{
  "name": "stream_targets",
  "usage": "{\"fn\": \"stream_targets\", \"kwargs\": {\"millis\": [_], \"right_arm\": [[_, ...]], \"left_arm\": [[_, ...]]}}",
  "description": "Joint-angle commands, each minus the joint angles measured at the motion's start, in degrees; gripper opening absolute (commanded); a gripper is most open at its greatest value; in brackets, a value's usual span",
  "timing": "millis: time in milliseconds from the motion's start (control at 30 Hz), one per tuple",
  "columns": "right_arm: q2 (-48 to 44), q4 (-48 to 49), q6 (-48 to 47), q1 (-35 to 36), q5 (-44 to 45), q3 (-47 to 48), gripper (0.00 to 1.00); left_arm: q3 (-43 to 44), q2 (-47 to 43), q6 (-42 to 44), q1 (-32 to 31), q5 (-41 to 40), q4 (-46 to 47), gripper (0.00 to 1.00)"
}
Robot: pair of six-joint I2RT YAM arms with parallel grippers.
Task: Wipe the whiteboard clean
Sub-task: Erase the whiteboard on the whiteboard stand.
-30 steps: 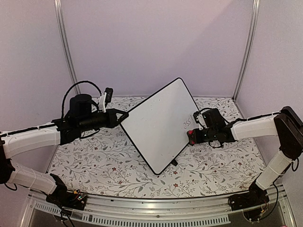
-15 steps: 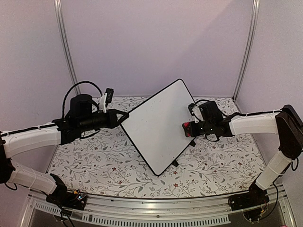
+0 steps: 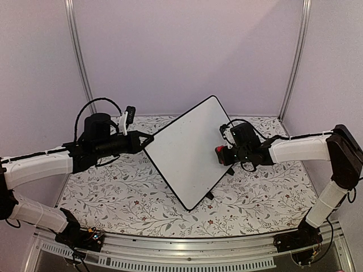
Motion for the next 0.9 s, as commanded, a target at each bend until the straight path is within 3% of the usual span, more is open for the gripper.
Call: {"fn": "stream_targets", "kwargs": {"millis": [0,400,867], "right_arm": [[0.19,-3.00,0.69,2.31,0.34,-4.84,0.22],[-0.58,-1.68,2.18,2.04,0.78,-7.04,0.23],[2.35,-5.20,0.13,-3.02,-2.08,6.06,0.23]], "left_arm": [[0.25,0.25,5.42,-1.25,4.78,0.39,0.00],[0.14,0.07,5.47,-1.27,4.46,0.30,0.00],[0.15,-0.41,5.57,-1.22,4.27,0.20,0.00]]}}
